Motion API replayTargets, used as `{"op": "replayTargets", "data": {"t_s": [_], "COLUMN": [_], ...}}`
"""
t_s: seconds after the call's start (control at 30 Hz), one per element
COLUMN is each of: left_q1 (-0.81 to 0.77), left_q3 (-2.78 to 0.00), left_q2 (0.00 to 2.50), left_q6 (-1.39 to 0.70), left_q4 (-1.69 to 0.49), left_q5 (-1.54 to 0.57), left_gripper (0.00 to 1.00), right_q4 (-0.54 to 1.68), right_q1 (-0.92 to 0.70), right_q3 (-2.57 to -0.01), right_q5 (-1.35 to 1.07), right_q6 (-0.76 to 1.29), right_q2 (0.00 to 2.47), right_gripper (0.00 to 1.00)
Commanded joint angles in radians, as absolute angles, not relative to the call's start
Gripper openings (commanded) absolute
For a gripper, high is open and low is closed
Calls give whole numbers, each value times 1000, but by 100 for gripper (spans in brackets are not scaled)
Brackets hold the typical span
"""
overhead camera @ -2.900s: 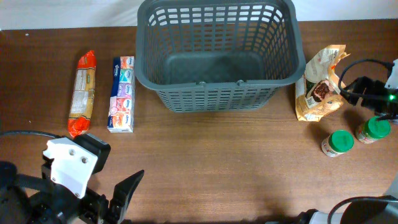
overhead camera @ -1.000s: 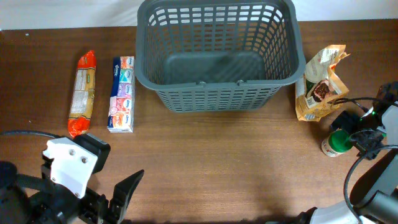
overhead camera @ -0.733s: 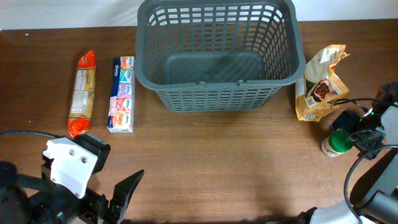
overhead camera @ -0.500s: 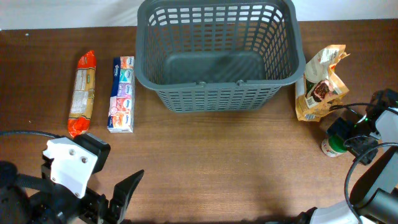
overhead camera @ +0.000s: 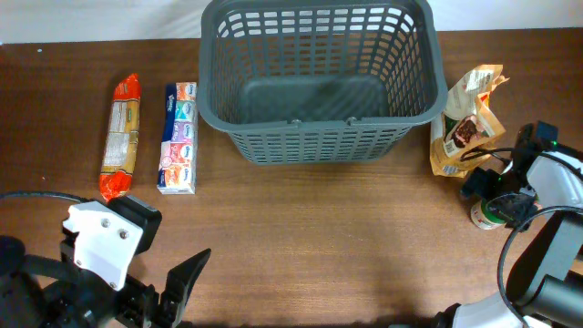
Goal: Pack container
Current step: 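Close the right gripper on the jar and lift it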
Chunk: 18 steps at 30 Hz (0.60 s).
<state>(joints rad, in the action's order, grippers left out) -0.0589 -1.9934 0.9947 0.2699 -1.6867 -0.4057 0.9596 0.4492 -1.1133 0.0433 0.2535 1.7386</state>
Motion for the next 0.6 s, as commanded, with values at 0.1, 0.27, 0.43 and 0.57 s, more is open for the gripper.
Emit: {"op": "replayTargets", "data": {"t_s": [0.1,0.27,0.43,0.57], "left_q1": [-63,-63,-63,-63], "left_q3": [-1996,-1996,-1996,-1996], "left_q2": [999,999,999,999], "left_q6": [274,274,274,274], "left_q4": [-1687,-1687,-1687,-1687], "left_q5": [-396,-396,-396,-396], "left_gripper": [99,99,99,99], "right_q4": [952,934,930,922], "right_q1": [439,439,439,439], "right_q3": [-1101,-1084,-1082,-1075], "right_q5": [65,65,65,65], "right_q6": [244,244,243,240], "right_q2": [1748,1748,1750,1770], "right_gripper": [99,99,99,99]}}
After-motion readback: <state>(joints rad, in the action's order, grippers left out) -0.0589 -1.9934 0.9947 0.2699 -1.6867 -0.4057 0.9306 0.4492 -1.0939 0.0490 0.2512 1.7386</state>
